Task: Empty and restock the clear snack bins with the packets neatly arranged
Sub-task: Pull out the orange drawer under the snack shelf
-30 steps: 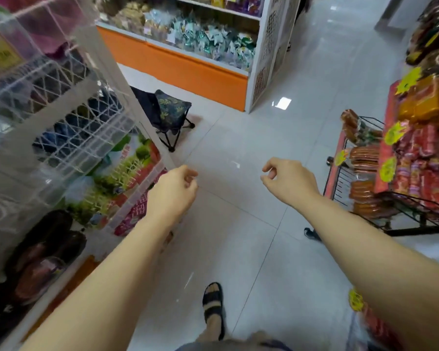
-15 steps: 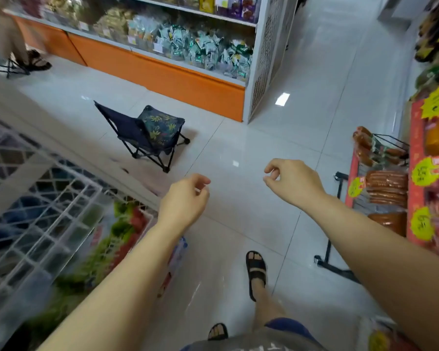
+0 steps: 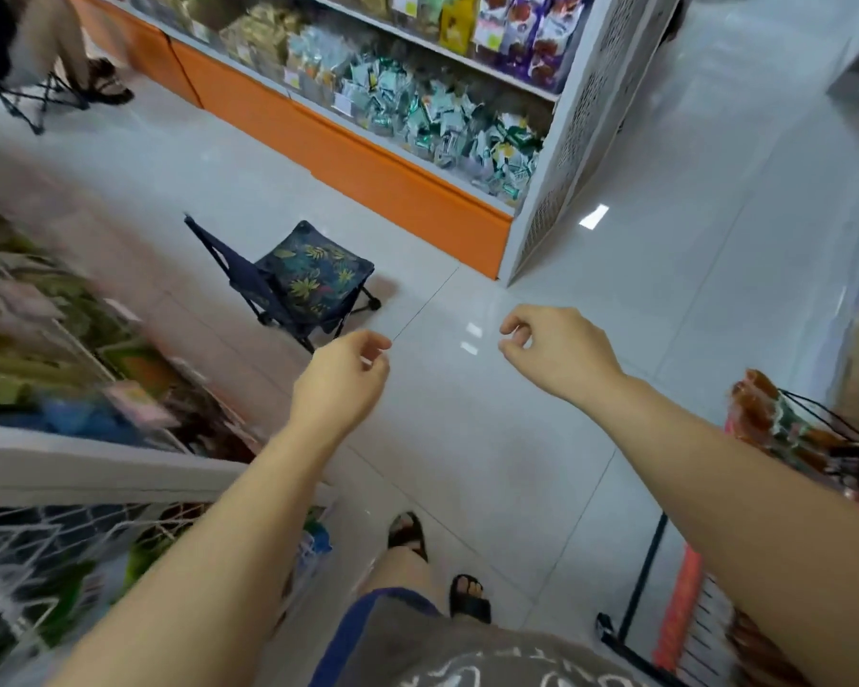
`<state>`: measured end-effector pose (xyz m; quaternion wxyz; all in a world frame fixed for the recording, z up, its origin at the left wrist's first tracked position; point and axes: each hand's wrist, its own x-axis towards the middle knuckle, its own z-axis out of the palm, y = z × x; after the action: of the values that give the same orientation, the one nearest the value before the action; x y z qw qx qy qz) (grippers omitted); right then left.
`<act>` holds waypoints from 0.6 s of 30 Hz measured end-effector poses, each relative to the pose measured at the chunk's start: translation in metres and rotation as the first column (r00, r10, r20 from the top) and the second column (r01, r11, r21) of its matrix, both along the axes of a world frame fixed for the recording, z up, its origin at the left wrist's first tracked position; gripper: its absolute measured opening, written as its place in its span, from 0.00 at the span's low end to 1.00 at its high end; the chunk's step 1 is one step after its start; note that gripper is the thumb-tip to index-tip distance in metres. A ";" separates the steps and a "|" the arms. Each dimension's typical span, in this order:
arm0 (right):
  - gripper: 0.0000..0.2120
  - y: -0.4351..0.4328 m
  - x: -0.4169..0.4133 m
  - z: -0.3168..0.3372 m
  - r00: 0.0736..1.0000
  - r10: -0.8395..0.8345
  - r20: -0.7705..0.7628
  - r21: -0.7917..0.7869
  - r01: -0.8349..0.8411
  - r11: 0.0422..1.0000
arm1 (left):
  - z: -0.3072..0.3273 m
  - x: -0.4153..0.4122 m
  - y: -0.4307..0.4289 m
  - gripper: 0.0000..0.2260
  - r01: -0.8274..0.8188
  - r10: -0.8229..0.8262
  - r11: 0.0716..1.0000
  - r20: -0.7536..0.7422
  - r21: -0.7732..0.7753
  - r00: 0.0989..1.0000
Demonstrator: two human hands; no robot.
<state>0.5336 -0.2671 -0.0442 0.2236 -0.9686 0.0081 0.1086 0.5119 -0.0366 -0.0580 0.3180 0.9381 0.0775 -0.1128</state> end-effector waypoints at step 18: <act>0.09 0.064 0.265 -0.003 0.997 0.079 0.013 0.041 -0.079 0.996 | 0.001 0.263 0.053 0.11 -0.026 0.027 0.999 -0.030 0.030 0.999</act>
<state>0.7985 -0.2027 -0.0472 0.2390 -0.9639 -0.0338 0.1122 0.7749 0.0166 -0.0569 0.3042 0.9399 0.0963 -0.1215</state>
